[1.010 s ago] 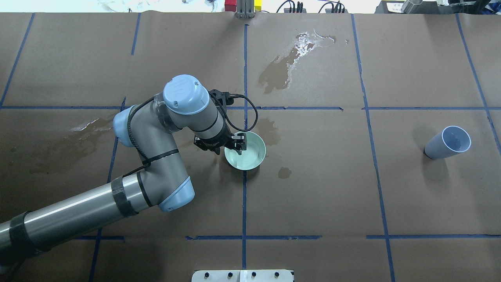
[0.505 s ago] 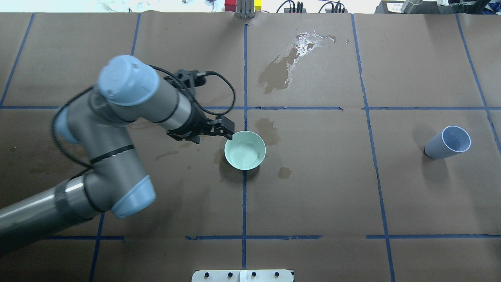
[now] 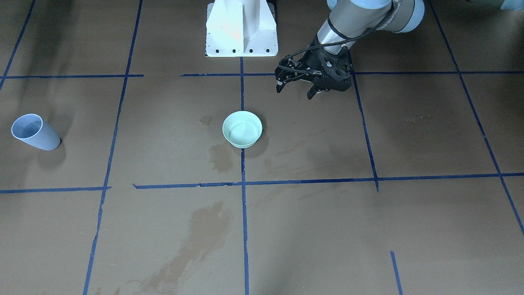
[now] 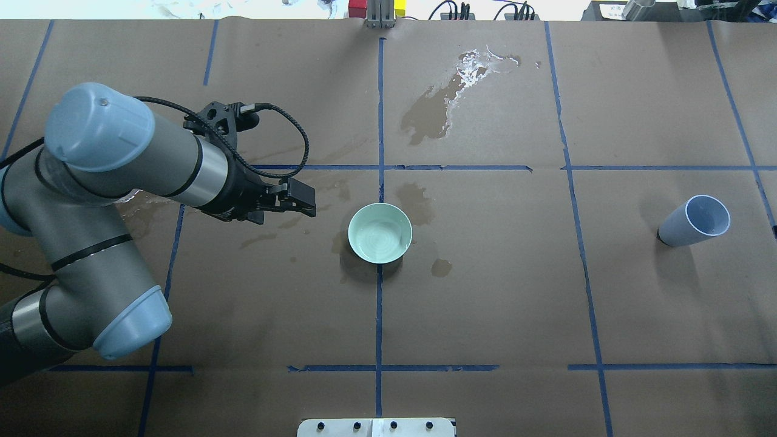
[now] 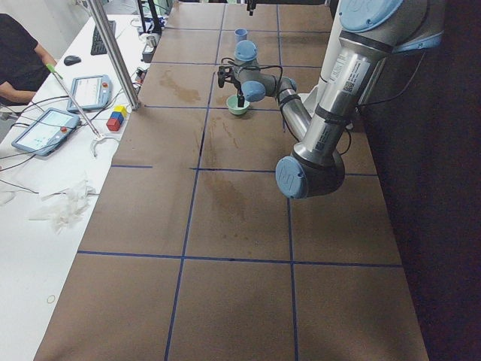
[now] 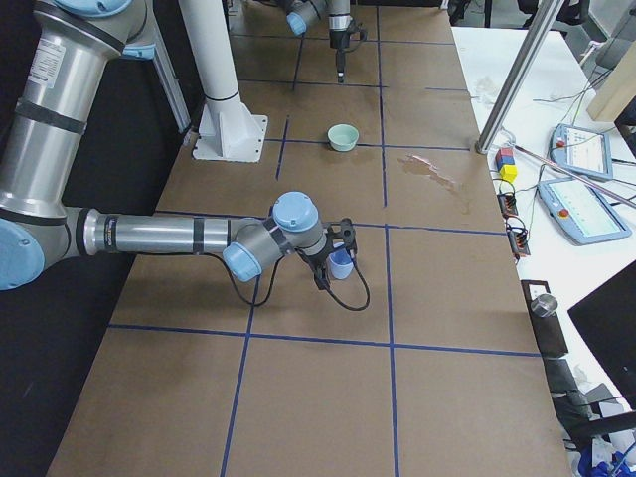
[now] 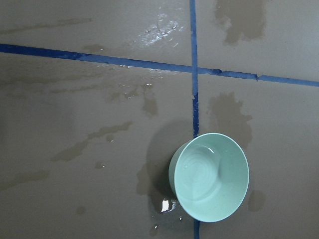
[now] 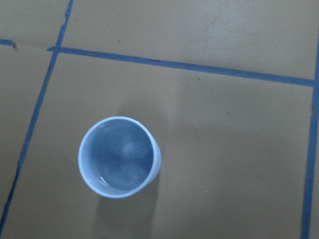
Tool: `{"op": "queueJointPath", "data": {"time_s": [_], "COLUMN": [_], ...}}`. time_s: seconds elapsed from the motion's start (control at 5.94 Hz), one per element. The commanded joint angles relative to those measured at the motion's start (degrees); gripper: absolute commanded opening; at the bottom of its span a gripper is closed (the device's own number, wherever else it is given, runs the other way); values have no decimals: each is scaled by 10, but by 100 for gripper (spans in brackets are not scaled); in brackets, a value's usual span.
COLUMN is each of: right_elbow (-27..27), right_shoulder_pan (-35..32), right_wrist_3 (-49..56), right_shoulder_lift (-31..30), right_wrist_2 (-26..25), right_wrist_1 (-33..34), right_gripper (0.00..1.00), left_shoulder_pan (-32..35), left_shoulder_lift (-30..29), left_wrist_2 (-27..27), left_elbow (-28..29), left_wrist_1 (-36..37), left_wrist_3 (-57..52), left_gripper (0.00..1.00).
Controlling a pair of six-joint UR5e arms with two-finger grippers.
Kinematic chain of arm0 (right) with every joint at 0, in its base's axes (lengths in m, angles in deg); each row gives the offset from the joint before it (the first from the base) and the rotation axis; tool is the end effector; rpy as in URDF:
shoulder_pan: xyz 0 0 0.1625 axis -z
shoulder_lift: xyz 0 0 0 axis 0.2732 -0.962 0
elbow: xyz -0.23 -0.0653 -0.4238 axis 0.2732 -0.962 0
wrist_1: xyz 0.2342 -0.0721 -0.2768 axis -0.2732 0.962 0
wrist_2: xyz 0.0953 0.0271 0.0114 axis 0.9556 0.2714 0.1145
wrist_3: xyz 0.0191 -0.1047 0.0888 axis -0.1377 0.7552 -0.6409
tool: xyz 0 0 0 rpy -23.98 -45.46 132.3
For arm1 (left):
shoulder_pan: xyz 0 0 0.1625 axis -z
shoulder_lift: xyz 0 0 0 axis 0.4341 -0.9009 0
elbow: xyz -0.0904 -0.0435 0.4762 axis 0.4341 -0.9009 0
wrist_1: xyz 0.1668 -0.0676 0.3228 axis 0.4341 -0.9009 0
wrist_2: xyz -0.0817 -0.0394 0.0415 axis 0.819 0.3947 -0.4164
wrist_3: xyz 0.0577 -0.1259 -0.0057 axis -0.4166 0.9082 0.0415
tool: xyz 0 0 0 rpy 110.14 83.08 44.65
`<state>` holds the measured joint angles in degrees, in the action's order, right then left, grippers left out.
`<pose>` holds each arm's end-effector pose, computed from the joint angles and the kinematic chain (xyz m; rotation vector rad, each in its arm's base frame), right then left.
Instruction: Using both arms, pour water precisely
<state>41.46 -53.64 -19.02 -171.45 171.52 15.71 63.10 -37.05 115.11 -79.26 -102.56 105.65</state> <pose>-0.0710 -0.3090 0.6509 0.3032 -0.9186 -0.0687 0.4327 -0.4171 0.3170 0.0949 1.1608 -0.0700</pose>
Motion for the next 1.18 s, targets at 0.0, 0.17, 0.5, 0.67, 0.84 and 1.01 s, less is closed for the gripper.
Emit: {"op": "queueJointPath", "data": {"time_s": [0.0,0.17,0.5,0.67,0.84,1.01], "right_elbow": [0,0,-1,-1,-14,-59], "right_shoulder_pan": [145,180,365,408,483,535], "right_wrist_3": [-178,-243,-291,-359,-368,-399], "right_shoulder_lift": [-46,-53,-92,-93,-93,-88], "right_wrist_2": [-194,-255,-523,-598,-708,-804], "right_wrist_1": [-181,-221,-265,-264,-264,-265], "right_gripper": [100,100,100,100,100,100], "left_shoulder_pan": [4,6,8,10,12,15], "left_shoulder_lift": [25,32,33,34,34,33], "left_wrist_2": [0,-1,-1,-1,-1,-1], "left_elbow": [-19,-23,-28,-33,-39,-39], "left_wrist_1": [1,1,6,6,16,18], "left_wrist_3": [0,0,0,0,0,0], "left_gripper": [100,100,100,100,100,100]}}
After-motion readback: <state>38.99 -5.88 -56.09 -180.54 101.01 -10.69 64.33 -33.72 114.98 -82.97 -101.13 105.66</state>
